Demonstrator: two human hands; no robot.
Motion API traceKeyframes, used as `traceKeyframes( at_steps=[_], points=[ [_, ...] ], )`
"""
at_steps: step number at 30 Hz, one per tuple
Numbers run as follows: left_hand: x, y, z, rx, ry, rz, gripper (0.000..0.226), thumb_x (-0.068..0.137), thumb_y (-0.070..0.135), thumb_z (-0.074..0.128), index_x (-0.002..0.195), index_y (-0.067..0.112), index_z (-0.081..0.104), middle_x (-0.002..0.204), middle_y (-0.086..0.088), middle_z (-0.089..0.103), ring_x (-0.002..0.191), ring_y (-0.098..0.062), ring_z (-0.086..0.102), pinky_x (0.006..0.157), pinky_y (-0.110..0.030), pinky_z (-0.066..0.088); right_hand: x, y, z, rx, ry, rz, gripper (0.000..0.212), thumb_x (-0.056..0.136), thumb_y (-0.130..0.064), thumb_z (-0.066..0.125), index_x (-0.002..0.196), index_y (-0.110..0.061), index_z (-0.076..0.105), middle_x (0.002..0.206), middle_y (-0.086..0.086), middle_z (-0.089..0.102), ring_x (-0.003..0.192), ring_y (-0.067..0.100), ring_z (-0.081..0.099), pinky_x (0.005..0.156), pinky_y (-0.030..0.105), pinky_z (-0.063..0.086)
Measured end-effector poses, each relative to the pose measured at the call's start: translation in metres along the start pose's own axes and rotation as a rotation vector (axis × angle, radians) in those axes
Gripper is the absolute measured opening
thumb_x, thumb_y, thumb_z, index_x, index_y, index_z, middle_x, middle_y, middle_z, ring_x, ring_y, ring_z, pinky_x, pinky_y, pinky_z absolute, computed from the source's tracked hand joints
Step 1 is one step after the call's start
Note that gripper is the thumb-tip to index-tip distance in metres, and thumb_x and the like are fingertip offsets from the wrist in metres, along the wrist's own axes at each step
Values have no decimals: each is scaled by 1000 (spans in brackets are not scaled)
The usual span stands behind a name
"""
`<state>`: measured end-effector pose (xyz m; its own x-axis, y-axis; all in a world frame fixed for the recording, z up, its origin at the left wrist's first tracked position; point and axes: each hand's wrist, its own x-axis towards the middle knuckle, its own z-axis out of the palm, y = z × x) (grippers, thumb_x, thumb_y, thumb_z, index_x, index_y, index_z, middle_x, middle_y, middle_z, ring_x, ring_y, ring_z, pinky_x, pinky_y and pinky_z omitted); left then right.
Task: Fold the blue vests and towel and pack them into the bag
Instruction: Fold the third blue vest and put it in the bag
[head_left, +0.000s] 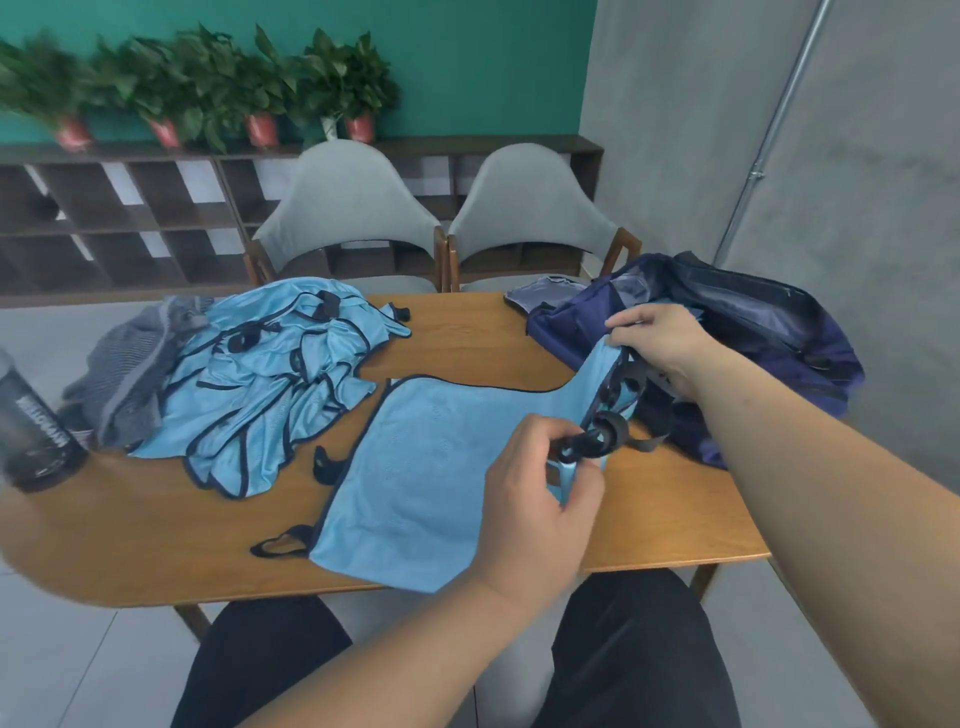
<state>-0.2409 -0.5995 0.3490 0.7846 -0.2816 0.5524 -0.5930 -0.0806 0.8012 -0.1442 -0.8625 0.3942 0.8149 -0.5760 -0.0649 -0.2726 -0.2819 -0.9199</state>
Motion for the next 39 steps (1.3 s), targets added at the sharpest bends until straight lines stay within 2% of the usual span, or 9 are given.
traceKeyframes(
  at_steps=[6, 13, 16, 20, 23, 28, 32, 36, 39],
  points=[
    [-1, 4, -33, -143, 177, -238, 22, 97, 17, 71, 100, 32, 56, 91, 23, 64, 70, -8, 54, 61, -18, 43, -9, -36, 47, 47, -59, 6, 12, 87, -4, 75, 97, -11, 76, 81, 9, 71, 65, 16, 64, 52, 22, 57],
    [-10, -11, -75, -217, 352, -388, 13, 98, 11, 67, 97, 16, 55, 83, 15, 62, 72, -8, 54, 67, -19, 46, -10, -51, 129, 22, -153, 2, 12, 87, 0, 75, 94, -9, 76, 81, 9, 72, 57, 10, 65, 51, 20, 55],
    [-11, -20, -95, -221, 419, -444, 11, 99, 10, 65, 100, 17, 57, 80, 16, 61, 73, -9, 54, 70, -20, 46, -9, -53, 162, -4, -180, 9, 11, 85, 1, 75, 91, -9, 77, 83, 12, 75, 61, 15, 68, 58, 24, 59],
    [-17, -41, -118, -231, 491, -549, 12, 99, 11, 63, 102, 22, 60, 97, -6, 68, 89, -27, 61, 84, -37, 52, -3, -48, 206, -28, -177, 29, 11, 83, 0, 77, 84, -11, 76, 86, 14, 75, 69, 22, 71, 67, 33, 64],
    [-25, -61, -134, -176, 519, -637, 12, 97, 12, 62, 101, 23, 59, 88, -5, 63, 78, -27, 55, 77, -40, 50, -2, -41, 233, -69, -191, 28, 10, 82, -5, 79, 85, -14, 76, 89, 12, 76, 76, 25, 74, 73, 38, 66],
    [-37, -85, -159, 7, 470, -666, 14, 98, 15, 64, 102, 25, 55, 86, 5, 59, 76, -18, 53, 70, -32, 45, -5, -21, 267, -109, -197, -5, 9, 88, -20, 81, 94, -23, 75, 92, 2, 77, 79, 22, 76, 75, 43, 66],
    [-37, -98, -174, 143, 379, -644, 15, 101, 20, 64, 104, 26, 51, 81, 5, 59, 63, -7, 51, 58, -18, 40, -23, -9, 271, -67, -153, -124, 15, 106, -19, 57, 113, -26, 69, 98, -2, 75, 82, 10, 75, 66, 26, 61],
    [-22, -116, -185, 249, 302, -630, 15, 103, 20, 61, 111, 21, 49, 73, 2, 56, 55, -4, 51, 52, -20, 40, -30, 14, 261, -57, -113, -248, 30, 107, -6, 43, 125, -19, 64, 107, -2, 72, 98, 10, 70, 93, 32, 59],
    [-2, -131, -188, 315, 250, -616, 10, 104, 18, 60, 106, 17, 49, 75, 2, 56, 56, -6, 50, 52, -19, 39, -33, 24, 244, -96, -63, -250, 33, 103, -2, 47, 128, -16, 63, 114, -2, 69, 106, 11, 67, 101, 33, 55]
  ],
)
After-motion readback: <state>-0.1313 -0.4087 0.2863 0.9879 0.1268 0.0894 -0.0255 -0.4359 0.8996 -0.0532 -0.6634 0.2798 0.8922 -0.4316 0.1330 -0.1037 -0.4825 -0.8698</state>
